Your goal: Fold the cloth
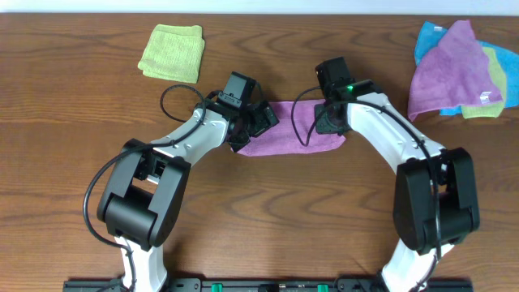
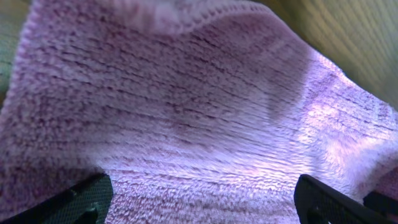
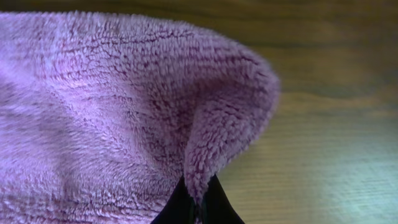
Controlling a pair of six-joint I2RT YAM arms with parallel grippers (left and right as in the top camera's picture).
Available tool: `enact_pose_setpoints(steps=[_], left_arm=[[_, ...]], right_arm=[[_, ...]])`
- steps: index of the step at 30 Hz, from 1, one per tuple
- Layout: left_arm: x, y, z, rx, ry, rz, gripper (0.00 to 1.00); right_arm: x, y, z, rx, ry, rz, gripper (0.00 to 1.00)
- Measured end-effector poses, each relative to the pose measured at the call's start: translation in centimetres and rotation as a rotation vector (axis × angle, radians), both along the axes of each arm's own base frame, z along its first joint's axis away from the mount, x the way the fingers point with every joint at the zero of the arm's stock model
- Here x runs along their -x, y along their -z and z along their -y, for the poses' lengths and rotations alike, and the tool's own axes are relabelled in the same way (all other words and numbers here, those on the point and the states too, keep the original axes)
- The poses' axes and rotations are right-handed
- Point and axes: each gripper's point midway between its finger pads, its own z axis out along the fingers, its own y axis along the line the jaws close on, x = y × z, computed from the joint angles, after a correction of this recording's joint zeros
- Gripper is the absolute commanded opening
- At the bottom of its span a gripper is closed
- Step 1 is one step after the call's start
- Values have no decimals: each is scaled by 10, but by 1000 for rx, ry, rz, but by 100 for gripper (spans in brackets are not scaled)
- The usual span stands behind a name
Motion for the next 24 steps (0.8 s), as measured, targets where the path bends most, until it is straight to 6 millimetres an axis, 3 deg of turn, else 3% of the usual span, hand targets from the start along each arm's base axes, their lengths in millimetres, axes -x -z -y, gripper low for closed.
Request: enact_pose_setpoints(steps=[17, 24], left_arm=[[0, -1, 2, 9, -2, -3, 95], [-9, -4, 9, 44, 2, 35, 95]], right_arm=[[1, -12, -2, -20, 83, 38, 2], [3, -12, -10, -28, 97, 44, 1]])
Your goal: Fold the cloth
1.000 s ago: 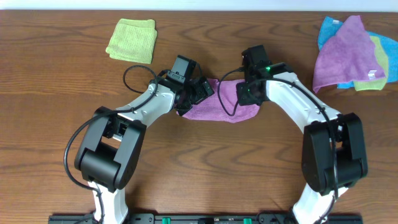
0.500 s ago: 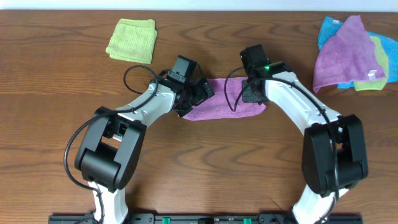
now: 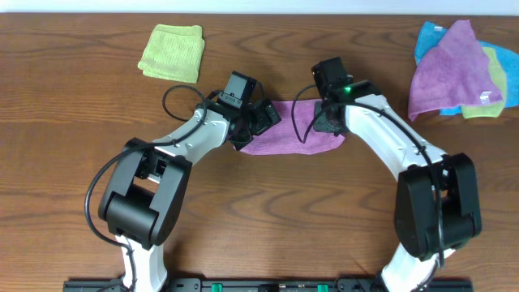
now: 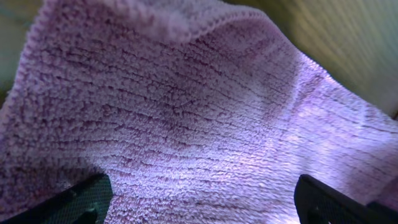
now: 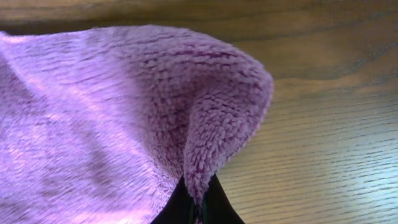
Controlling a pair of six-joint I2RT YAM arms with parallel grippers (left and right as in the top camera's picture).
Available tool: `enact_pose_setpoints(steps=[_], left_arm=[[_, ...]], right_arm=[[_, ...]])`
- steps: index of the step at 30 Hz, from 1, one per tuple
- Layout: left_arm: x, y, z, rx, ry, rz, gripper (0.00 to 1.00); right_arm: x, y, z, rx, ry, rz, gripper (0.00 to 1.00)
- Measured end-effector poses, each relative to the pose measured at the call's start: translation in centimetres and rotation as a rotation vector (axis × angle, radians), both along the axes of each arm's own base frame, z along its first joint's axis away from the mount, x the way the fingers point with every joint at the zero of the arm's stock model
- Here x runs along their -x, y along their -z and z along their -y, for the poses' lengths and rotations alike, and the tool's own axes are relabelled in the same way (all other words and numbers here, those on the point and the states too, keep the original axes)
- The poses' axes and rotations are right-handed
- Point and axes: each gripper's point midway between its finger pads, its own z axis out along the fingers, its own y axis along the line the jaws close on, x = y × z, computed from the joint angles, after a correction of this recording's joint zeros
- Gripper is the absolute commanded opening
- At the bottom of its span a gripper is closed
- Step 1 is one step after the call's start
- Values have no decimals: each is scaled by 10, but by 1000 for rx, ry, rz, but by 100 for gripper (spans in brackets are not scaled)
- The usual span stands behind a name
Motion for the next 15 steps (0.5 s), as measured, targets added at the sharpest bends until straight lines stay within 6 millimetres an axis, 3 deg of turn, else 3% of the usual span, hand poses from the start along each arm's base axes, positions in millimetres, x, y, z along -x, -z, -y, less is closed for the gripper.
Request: enact_pose_setpoints(steps=[5, 15], left_arm=[[-11, -6, 9, 61, 14, 46, 95], [-21, -7, -7, 82, -20, 39, 95]], right_arm=[[2, 0, -7, -1, -16, 1, 2], [2, 0, -6, 3, -13, 0, 2]])
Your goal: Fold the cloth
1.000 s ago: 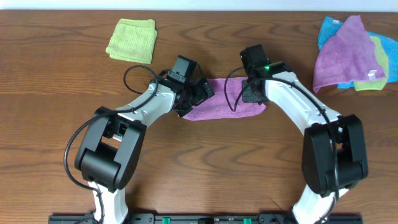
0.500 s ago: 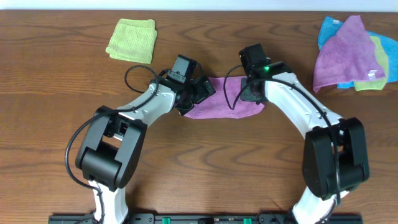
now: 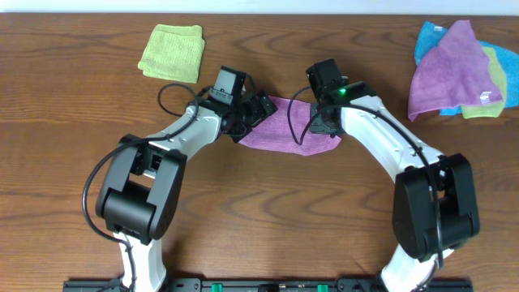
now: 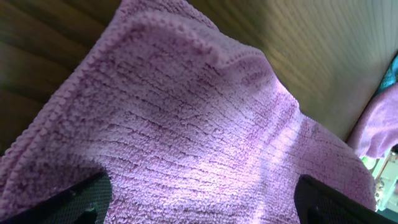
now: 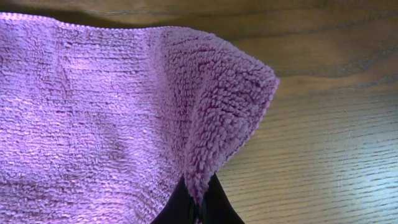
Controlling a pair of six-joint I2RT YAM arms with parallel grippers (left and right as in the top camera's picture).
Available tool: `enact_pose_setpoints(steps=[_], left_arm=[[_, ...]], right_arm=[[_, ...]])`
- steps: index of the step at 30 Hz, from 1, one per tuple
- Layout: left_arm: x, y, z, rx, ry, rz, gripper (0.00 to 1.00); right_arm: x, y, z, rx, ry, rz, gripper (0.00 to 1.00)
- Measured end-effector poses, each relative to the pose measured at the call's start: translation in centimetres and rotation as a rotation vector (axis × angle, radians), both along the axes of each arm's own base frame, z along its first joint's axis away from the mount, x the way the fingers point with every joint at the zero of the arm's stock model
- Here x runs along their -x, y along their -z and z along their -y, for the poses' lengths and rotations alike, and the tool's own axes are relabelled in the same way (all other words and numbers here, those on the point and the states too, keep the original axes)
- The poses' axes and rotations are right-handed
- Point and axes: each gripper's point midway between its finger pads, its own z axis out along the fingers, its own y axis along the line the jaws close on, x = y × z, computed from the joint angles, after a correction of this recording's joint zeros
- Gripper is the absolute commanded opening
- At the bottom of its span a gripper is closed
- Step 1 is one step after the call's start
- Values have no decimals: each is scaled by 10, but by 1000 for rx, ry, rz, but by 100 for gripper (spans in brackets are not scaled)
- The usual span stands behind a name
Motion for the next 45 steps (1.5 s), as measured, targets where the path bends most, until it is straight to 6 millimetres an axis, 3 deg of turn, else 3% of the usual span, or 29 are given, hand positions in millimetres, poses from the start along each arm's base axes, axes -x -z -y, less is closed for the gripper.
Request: enact_pose_setpoints(steps=[11, 20, 25, 30, 34, 40, 43, 45], left_arm=[[-6, -7, 6, 28, 10, 35, 95], [-17, -26, 10, 70, 17, 109, 95], [-30, -41, -11, 77, -27, 138, 95], [-32, -61, -50, 15, -96, 147, 95], [-3, -69, -92, -116, -80, 85, 95], [94, -62, -156, -486, 54, -159, 95], [113, -66, -178, -624, 96, -192, 95], [116, -66, -187, -674, 106, -195, 95]], right_arm=[[0, 0, 0, 0, 0, 0, 2], [0, 0, 0, 1, 1, -1, 2], [1, 0, 1, 3, 1, -4, 1], [1, 0, 1, 3, 1, -3, 2], [0, 0, 1, 3, 1, -2, 2], [3, 0, 1, 4, 0, -12, 2], [6, 0, 2, 10, 0, -27, 2], [4, -3, 1, 8, -1, -19, 2]])
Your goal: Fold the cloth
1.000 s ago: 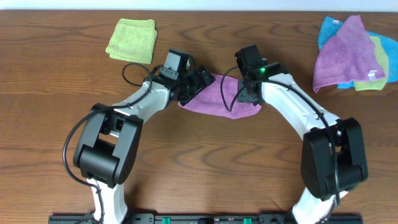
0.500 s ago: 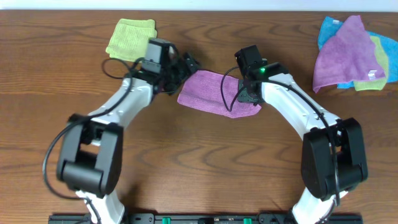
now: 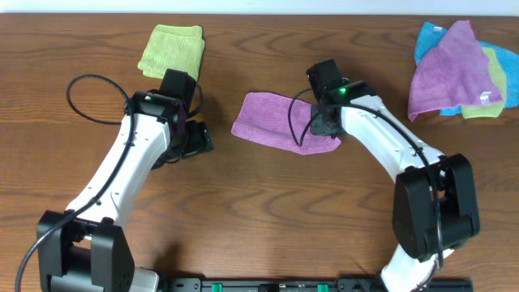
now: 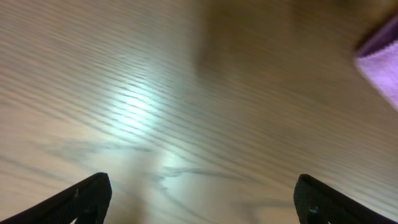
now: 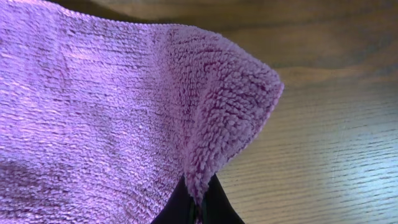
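A purple cloth (image 3: 276, 120) lies folded on the wooden table (image 3: 259, 211) in the middle of the overhead view. My right gripper (image 3: 327, 122) is shut on its right corner; the right wrist view shows the fleecy corner (image 5: 217, 93) pinched between the dark fingers (image 5: 211, 202). My left gripper (image 3: 195, 139) is open, off to the left of the cloth over bare wood. The left wrist view is blurred, with only a purple cloth corner (image 4: 382, 62) at its right edge and nothing between the fingertips (image 4: 87, 199).
A folded yellow-green cloth (image 3: 172, 51) lies at the back left, close to my left arm. A heap of purple, blue and yellow cloths (image 3: 458, 69) sits at the back right corner.
My left gripper has left the cloth's left end and now stands open well to the left, over bare wood. The cloth's left end lies flat. The right gripper still pinches its corner.
Both grippers were at the ends of the purple cloth, the right one pinching its right corner, the left one over the left end. The cloth shifted slightly toward the back. Now the left arm is away from it and the right holds on.
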Controlling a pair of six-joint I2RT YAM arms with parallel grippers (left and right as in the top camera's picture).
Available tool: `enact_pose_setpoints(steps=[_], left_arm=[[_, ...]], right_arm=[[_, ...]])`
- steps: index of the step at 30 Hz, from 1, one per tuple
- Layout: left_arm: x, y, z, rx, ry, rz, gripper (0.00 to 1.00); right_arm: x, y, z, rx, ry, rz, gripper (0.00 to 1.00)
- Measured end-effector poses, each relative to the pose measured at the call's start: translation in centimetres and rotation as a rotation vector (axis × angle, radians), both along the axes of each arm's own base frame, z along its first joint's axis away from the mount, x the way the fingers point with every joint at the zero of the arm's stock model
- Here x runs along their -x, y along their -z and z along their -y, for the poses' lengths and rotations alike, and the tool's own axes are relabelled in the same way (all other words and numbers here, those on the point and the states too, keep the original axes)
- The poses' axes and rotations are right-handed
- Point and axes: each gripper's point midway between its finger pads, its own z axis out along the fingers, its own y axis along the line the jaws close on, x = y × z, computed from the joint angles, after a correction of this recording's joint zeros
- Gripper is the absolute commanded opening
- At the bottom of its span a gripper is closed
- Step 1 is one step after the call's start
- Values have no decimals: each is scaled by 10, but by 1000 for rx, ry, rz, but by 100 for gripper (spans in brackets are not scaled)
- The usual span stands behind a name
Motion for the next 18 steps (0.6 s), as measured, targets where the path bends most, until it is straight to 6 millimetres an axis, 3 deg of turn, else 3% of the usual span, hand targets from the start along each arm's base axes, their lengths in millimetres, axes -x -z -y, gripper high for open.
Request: enact_pose_setpoints(steps=[11, 18], left_arm=[[6, -2, -24, -137, 43, -18, 95], [18, 5, -28, -158, 59, -65, 95]], right_arm=[[-2, -16, -40, 19, -96, 64, 1], [-14, -21, -50, 5, -104, 125, 2]])
